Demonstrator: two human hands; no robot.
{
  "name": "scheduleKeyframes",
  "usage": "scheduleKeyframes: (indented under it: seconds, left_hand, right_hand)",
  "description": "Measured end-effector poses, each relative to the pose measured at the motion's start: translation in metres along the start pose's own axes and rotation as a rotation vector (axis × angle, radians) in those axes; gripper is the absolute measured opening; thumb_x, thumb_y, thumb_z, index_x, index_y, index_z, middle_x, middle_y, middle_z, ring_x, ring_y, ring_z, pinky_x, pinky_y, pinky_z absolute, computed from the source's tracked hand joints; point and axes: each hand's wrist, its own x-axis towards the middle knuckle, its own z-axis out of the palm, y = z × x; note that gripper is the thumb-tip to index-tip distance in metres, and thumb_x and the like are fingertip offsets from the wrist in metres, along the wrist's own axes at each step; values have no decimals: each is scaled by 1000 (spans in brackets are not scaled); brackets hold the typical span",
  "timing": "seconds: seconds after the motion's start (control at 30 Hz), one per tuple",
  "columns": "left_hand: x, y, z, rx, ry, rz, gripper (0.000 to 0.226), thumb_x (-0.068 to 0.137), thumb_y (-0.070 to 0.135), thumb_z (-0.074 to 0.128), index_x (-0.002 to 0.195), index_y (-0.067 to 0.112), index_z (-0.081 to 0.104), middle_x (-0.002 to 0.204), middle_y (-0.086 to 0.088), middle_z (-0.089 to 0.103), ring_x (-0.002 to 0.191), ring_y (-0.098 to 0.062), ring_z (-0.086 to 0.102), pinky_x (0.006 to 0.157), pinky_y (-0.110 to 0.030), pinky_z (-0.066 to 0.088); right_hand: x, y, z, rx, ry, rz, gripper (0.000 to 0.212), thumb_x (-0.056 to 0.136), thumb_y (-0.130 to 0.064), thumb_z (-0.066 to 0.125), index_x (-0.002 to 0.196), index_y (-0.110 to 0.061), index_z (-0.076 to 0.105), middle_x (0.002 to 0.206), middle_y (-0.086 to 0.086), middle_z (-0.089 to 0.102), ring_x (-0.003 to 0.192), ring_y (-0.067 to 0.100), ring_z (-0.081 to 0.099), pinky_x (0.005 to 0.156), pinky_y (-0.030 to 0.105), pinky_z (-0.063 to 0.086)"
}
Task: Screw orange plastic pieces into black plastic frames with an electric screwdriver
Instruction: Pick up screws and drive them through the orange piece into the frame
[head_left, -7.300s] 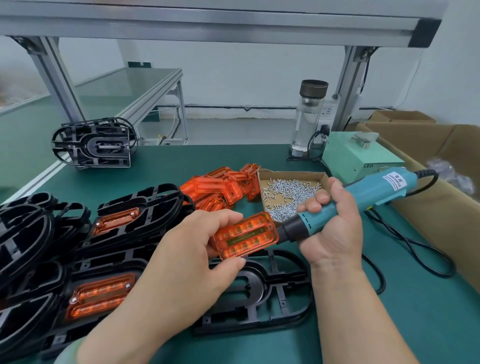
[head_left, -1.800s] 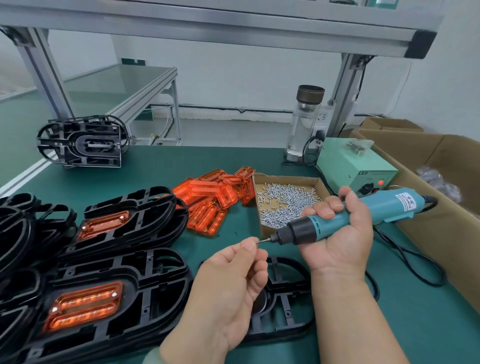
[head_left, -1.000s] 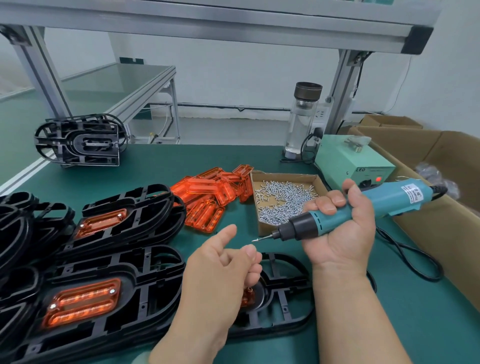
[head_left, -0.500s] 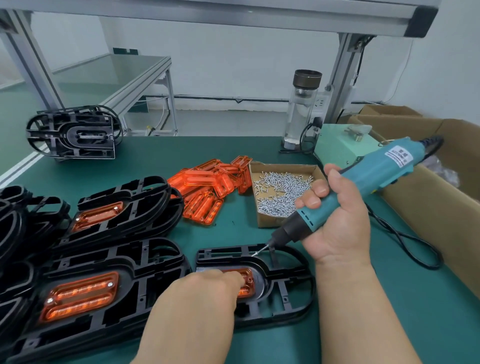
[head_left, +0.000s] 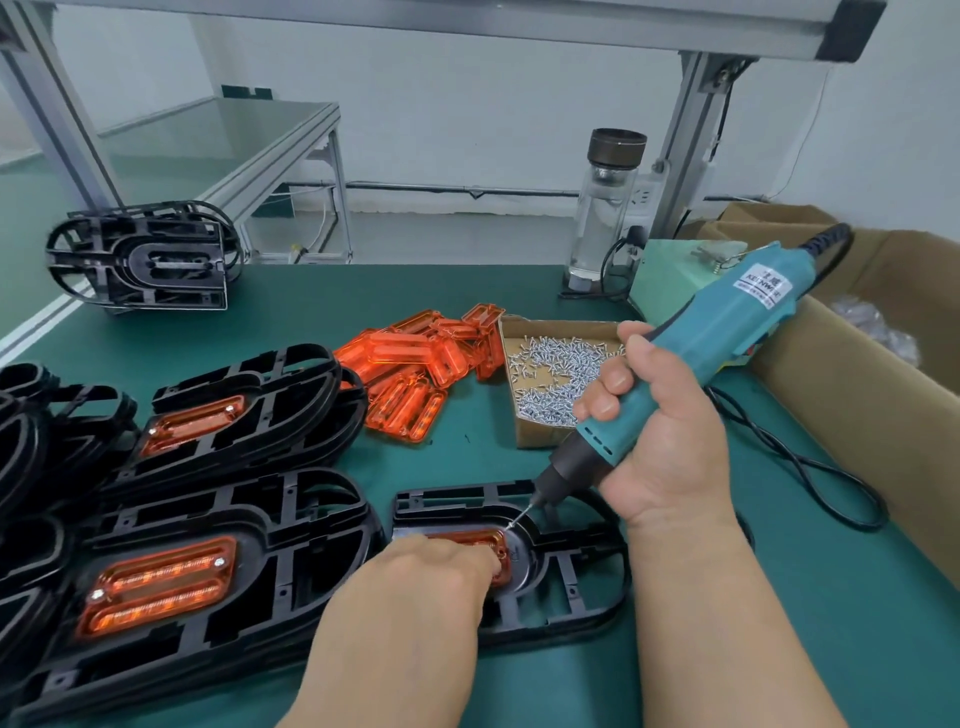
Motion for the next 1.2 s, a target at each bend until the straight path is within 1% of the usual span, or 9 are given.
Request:
scheduleKeyframes:
  seconds: [0.1, 0.2, 0.3, 0.37, 0.43, 0.5, 0.9, 1.1, 1.2]
  left_hand:
    - [1, 2, -2, 32, 25, 45, 36, 94, 20, 35, 126, 33, 43, 121, 16, 55, 113, -6, 48, 96, -20, 37]
    - [1, 1, -2, -61, 74, 78, 39, 94, 21, 35, 130, 34, 42, 125, 19, 51, 117, -3, 44, 96, -15, 33]
    - [2, -1, 2, -52, 64, 78, 40, 94, 22, 34, 130, 36, 42, 125, 20, 50, 116, 0, 43, 95, -13, 31]
    - [3, 0, 4, -44, 25, 60, 38, 94, 22, 34, 128, 35, 42, 123, 19, 52, 114, -2, 45, 96, -16, 34]
    - [4, 1, 5, -22, -7, 44, 37, 93, 22, 34, 127, 33, 41, 121, 17, 53, 113, -5, 47, 95, -20, 37]
    - [5, 0, 7, -14, 5, 41, 36, 93, 21, 34, 127, 32, 41, 120, 16, 53, 112, -6, 48, 94, -21, 38]
    - [5, -1, 8, -19, -21, 34, 38, 91, 21, 34, 126, 35, 41, 119, 16, 53, 110, -7, 49, 92, -21, 41]
    - [2, 2, 5, 7, -45, 10, 38, 91, 19, 33, 126, 31, 40, 120, 14, 52, 111, -10, 48, 93, -25, 42]
    - [0, 3, 2, 31, -60, 16, 37, 91, 17, 33, 126, 27, 40, 121, 13, 53, 113, -11, 48, 93, -24, 41]
  right_hand:
    - [-1, 3, 2, -2, 2, 21, 11, 78, -18, 58, 89, -17, 57, 55, -5, 47, 42, 9, 43, 48, 20, 39]
    - [-2, 5, 4, -3, 2, 30, 10, 77, -17, 58, 88, -16, 58, 54, -4, 47, 41, 9, 43, 46, 19, 39]
    - [-4, 5, 5, -12, -3, 26, 5, 83, -14, 58, 89, -15, 57, 54, -4, 48, 41, 9, 43, 47, 19, 39]
    - [-5, 5, 4, -10, -8, 24, 4, 88, -12, 55, 90, -15, 57, 55, -4, 48, 42, 9, 44, 47, 19, 39]
    - [-4, 4, 5, -7, -9, 27, 6, 84, -14, 57, 90, -15, 56, 55, -4, 47, 42, 9, 43, 47, 19, 39]
    - [-4, 3, 6, -8, -2, 28, 10, 79, -17, 58, 89, -16, 56, 55, -4, 46, 42, 9, 42, 47, 19, 38]
    - [-5, 3, 7, -30, -8, 19, 11, 78, -17, 59, 89, -16, 57, 55, -4, 47, 42, 9, 43, 46, 20, 38]
    - [-5, 2, 7, -36, -8, 8, 12, 79, -18, 58, 90, -15, 56, 55, -4, 46, 42, 9, 43, 46, 20, 39]
    - [-5, 3, 7, -48, -8, -1, 12, 78, -17, 58, 90, -15, 56, 55, -4, 46, 42, 9, 43, 47, 20, 39]
